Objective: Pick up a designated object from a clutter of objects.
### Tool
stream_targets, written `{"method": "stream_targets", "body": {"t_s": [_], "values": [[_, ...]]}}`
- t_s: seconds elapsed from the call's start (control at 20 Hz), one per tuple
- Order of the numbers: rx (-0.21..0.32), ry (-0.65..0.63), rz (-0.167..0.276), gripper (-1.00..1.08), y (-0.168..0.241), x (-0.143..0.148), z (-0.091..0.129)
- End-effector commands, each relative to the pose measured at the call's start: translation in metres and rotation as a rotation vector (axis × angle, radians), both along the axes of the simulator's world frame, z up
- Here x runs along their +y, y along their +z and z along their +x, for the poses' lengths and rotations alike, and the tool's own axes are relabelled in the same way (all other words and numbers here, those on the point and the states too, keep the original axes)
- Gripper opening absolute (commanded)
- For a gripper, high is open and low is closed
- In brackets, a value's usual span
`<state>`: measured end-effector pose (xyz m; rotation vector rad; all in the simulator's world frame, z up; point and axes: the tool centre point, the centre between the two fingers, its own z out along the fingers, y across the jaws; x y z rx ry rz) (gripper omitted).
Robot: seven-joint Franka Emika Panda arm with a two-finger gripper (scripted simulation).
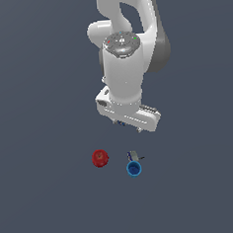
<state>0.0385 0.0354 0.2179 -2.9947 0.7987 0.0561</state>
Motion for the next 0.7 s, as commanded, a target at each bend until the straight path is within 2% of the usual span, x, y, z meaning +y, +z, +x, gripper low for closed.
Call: {"method": "stream_targets", "body": {"t_s": [0.0, 0.65], "values": [[0.004, -0.071, 0.002, 1.00, -0.013, 0.005, 0.005], [0.017, -0.428, -0.011, 1.00, -0.079, 0.025, 0.025]]}}
